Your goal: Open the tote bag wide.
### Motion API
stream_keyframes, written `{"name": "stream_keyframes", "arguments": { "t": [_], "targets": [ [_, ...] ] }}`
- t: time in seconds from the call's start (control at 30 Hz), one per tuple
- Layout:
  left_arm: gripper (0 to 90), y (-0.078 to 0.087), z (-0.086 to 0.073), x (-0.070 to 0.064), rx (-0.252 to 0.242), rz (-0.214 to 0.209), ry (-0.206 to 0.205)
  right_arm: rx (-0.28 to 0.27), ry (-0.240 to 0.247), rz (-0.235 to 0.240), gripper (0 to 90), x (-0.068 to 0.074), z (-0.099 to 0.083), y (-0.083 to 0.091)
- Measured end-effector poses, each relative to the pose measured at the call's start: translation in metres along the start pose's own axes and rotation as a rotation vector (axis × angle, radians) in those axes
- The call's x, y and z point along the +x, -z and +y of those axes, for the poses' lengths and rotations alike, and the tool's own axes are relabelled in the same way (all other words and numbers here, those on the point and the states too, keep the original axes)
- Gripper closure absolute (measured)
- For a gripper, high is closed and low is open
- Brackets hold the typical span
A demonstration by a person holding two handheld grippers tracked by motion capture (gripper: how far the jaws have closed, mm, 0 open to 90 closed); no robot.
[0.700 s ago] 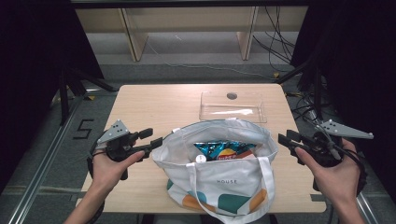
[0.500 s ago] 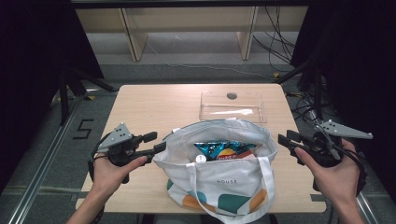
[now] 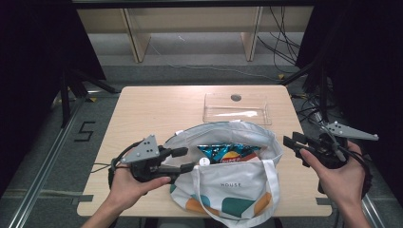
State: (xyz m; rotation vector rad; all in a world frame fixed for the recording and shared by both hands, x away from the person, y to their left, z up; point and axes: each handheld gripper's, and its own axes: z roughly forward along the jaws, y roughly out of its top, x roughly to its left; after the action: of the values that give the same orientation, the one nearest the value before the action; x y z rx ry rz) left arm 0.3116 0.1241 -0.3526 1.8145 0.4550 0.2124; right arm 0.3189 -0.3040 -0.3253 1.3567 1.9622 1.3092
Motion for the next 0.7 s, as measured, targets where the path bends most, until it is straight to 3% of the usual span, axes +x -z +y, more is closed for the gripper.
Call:
{"name": "stream_keyframes", "arguments": {
  "t": [0.1, 0.13, 0.2, 0.27, 0.3, 0.37, 0.5, 0.57, 0.6, 0.7],
  "targets": [
    [48.9, -0.008, 0.002, -0.005, 0.022, -0.024, -0.028, -0.01, -0.02, 0.006, 58.6, 0.003, 0.0, 0.0],
    [51.8, -0.013, 0.001, -0.008, 0.044, -0.033, -0.049, -0.016, 0.002, 0.007, 58.6, 0.002, 0.001, 0.001],
    [53.5, -0.016, 0.0, -0.009, 0.06, -0.034, -0.059, -0.018, -0.003, 0.005, 58.5, 0.002, 0.0, 0.001],
    [55.4, -0.025, -0.003, -0.01, 0.1, -0.038, -0.112, -0.002, -0.001, 0.005, 58.4, 0.002, -0.001, 0.0],
    [56.5, -0.025, -0.003, -0.01, 0.1, -0.038, -0.112, -0.001, 0.034, 0.001, 58.4, -0.001, -0.002, -0.001],
    [58.3, -0.035, -0.004, -0.01, 0.132, -0.056, -0.14, 0.007, 0.025, 0.003, 58.2, -0.001, -0.002, -0.001],
    [62.5, -0.047, -0.005, -0.009, 0.187, -0.085, -0.158, 0.008, 0.009, 0.014, 57.8, -0.002, -0.002, -0.002],
    [63.5, -0.048, -0.006, -0.009, 0.194, -0.087, -0.153, 0.003, -0.012, 0.019, 57.7, 0.0, -0.002, -0.002],
    [68.0, -0.052, -0.006, -0.008, 0.213, -0.077, -0.183, 0.011, -0.032, 0.02, 57.4, 0.001, -0.003, -0.002],
    [71.2, -0.054, -0.007, -0.009, 0.229, -0.073, -0.188, 0.013, -0.032, 0.02, 57.4, 0.001, -0.003, -0.002]
  ]
}}
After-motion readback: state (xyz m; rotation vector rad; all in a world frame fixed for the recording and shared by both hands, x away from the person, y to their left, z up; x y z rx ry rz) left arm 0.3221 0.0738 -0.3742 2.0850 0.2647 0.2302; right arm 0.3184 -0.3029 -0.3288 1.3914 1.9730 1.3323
